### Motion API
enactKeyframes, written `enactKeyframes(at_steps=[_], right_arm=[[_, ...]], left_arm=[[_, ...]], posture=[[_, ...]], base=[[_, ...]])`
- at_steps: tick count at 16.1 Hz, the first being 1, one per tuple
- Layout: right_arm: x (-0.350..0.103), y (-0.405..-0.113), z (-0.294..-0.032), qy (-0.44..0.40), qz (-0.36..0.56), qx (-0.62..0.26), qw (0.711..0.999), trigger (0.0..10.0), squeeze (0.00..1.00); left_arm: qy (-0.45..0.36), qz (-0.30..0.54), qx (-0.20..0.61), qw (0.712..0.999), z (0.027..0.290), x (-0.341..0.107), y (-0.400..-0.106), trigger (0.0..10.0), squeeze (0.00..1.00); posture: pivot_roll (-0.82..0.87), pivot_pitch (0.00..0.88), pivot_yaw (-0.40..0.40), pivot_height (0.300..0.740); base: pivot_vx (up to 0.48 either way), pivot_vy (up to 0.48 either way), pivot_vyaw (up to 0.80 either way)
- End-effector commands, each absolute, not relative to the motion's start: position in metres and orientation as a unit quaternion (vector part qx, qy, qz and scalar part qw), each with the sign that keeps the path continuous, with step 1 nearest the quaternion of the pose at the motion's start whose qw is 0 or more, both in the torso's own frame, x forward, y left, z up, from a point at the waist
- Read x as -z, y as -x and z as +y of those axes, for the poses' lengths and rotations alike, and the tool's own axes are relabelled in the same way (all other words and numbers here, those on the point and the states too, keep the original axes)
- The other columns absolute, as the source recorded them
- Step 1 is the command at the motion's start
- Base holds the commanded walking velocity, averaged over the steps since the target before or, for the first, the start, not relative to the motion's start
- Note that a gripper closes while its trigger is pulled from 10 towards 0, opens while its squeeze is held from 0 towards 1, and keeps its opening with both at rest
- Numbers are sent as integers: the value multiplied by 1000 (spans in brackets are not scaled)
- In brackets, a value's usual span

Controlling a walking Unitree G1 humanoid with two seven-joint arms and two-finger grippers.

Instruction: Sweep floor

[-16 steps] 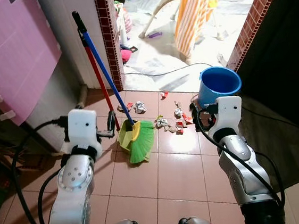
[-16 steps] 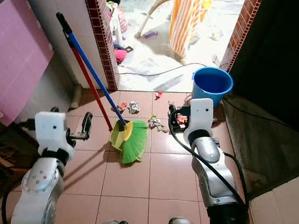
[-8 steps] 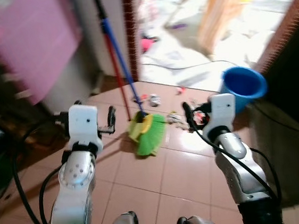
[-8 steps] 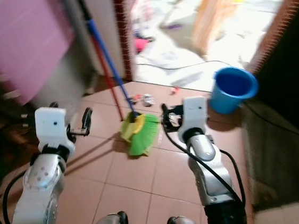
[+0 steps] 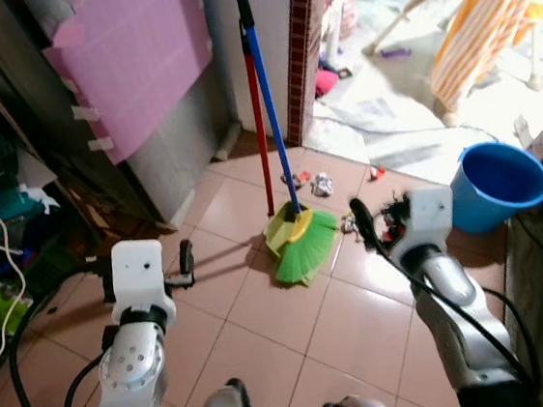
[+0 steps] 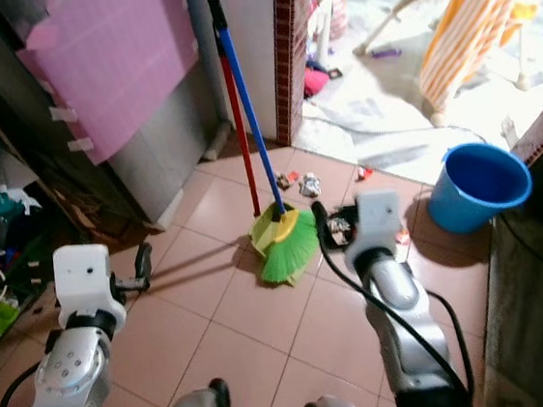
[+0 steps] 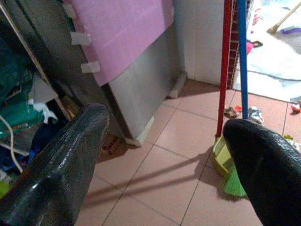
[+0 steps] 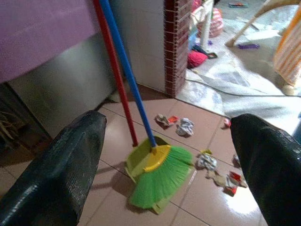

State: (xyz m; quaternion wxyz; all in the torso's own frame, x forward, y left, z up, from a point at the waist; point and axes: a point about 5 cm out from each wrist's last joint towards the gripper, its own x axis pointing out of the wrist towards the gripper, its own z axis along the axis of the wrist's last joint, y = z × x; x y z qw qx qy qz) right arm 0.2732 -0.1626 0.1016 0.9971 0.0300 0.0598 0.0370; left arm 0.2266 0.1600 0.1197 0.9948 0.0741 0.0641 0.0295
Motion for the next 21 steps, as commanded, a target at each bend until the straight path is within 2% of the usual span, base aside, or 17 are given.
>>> enactKeyframes(at_steps=[1, 2, 3, 5, 7, 9, 10, 11, 13, 14, 15, 16, 19, 20, 21], right_arm=[[-108, -275, -159, -27, 50, -47, 997, 10000, 1000], [-109, -276, -157, -21, 49, -55, 997, 10000, 984], [-110, -277, -155, -11, 47, -64, 997, 10000, 0], [-110, -281, -155, 14, 53, -39, 998, 10000, 0], [-112, -280, -149, -42, 48, -49, 997, 10000, 0], [-120, -276, -142, -47, 24, -79, 995, 10000, 0], [-123, -276, -141, -32, 10, -82, 996, 10000, 639], [-126, -277, -141, -52, -2, -82, 995, 10000, 1000], [-134, -279, -144, -29, -26, -69, 997, 10000, 1000], [-134, -279, -145, -25, -28, -69, 997, 8549, 1000], [-132, -279, -144, -34, -20, -73, 997, 0, 596], [-130, -278, -143, -39, -17, -73, 996, 0, 0], [-127, -278, -141, -38, -15, -75, 996, 0, 0], [-127, -278, -141, -38, -13, -75, 996, 0, 0], [-126, -278, -141, -36, -11, -75, 996, 0, 0]], left_arm=[[-86, 64, -42, 993, 163, -121, -225, 10000, 1000], [-89, 64, -42, 993, 163, -121, -226, 10000, 714], [-92, 64, -43, 993, 163, -121, -227, 10000, 0], [-83, 37, -60, 994, 163, -127, -228, 10000, 0], [-83, 41, -65, 994, 163, -126, -229, 10000, 0], [-57, 53, -44, 996, 160, -126, -229, 10000, 0], [-55, 50, -45, 996, 158, -126, -229, 10000, 0], [-52, 48, -46, 996, 157, -126, -230, 10000, 0], [-49, 44, -52, 996, 157, -127, -230, 10000, 0], [-45, 43, -51, 997, 157, -127, -230, 9647, 0], [-48, 29, -55, 997, 159, -129, -228, 0, 0], [-43, 26, -57, 997, 159, -130, -227, 0, 0], [-43, 32, -60, 997, 159, -129, -227, 0, 0], [-43, 36, -63, 996, 160, -127, -227, 2863, 0], [-44, 40, -63, 996, 160, -126, -227, 10000, 0]], posture=[[52, 133, -37, 740], [53, 135, -39, 740], [53, 137, -40, 740], [53, 139, -38, 740], [52, 139, -37, 740], [49, 140, -37, 740], [45, 140, -35, 740], [45, 140, -35, 740], [46, 140, -35, 740], [47, 139, -35, 740], [47, 138, -36, 740], [47, 138, -37, 740], [48, 139, -38, 740], [47, 139, -38, 740], [47, 139, -38, 740]], base=[[0, 0, 0], [0, 0, 0], [0, 0, 0], [0, 0, 0], [0, 0, 0], [0, 0, 0], [0, 0, 0], [0, 0, 0], [0, 0, 0], [0, 0, 0], [0, 0, 0], [480, 0, 0], [160, 0, 0], [0, 0, 0], [0, 0, 0]])
